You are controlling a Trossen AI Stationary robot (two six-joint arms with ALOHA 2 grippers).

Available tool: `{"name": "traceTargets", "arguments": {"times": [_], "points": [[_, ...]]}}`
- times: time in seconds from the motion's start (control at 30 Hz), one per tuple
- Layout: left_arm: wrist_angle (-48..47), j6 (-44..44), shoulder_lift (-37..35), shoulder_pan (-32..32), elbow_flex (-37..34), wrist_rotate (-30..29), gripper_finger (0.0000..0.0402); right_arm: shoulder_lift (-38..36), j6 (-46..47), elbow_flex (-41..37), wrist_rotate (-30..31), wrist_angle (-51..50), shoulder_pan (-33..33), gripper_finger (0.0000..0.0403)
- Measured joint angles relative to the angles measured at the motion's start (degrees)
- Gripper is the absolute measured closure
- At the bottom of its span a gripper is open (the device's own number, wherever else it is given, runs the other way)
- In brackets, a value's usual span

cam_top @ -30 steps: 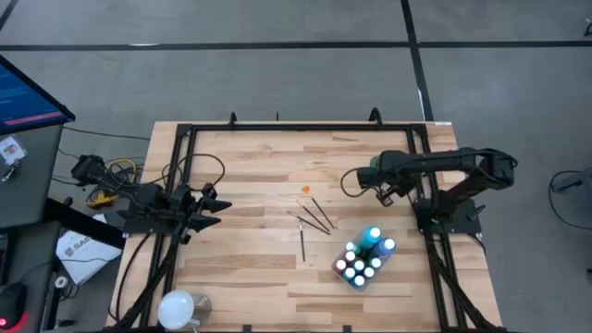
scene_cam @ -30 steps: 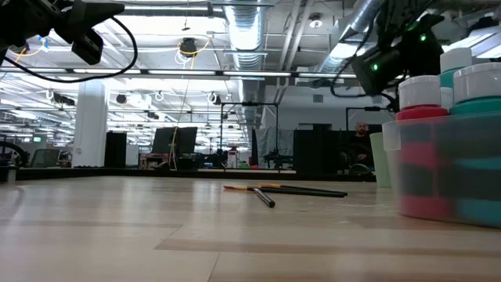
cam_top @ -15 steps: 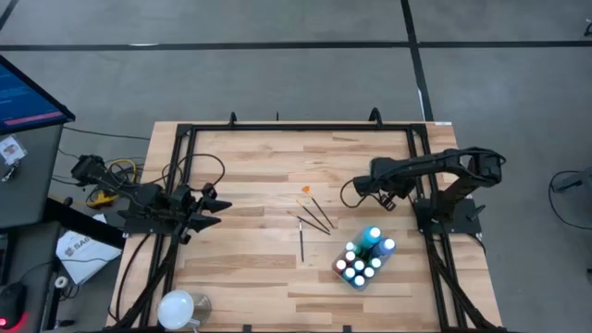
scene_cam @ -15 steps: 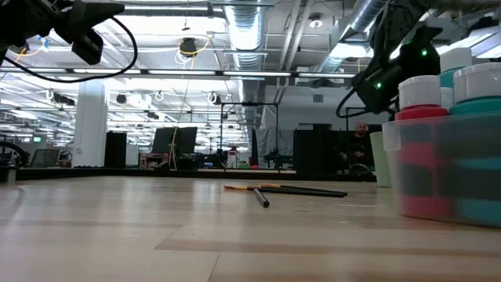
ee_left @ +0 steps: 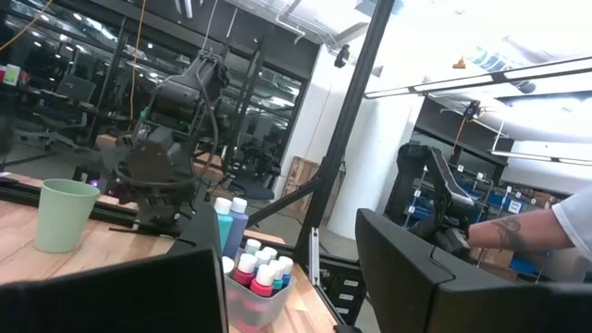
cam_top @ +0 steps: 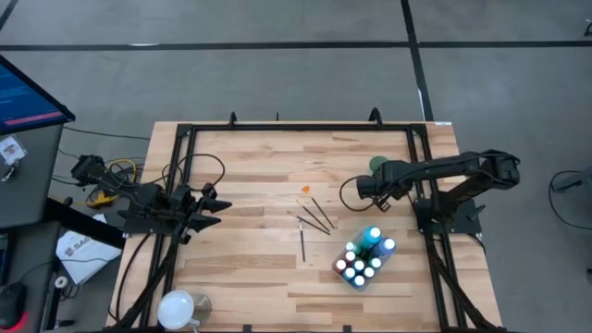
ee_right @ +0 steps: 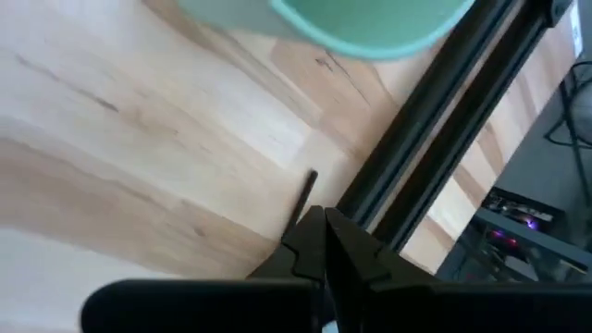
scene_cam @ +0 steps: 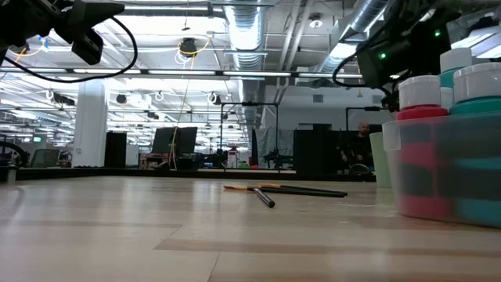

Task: Pick & Place Paint Supplies
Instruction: Put the black paint brush into the green cup

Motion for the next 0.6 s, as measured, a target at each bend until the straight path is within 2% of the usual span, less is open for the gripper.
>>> {"name": "traceTargets", "arguments": {"times": [0.23, 0.6], "points": [[-0.02, 0.02, 0.00, 0.00, 0.02, 0.00, 0.0270, 3.48, -1.59, -0.51, 3.62, 6.84, -1.84, 0.0403], [-0.02, 0.00, 0.02, 0.00, 0.00, 0.00, 0.0270, 4.53, -6.13, -0.48, 4.65, 13.07, -6.35, 0.0403]]}}
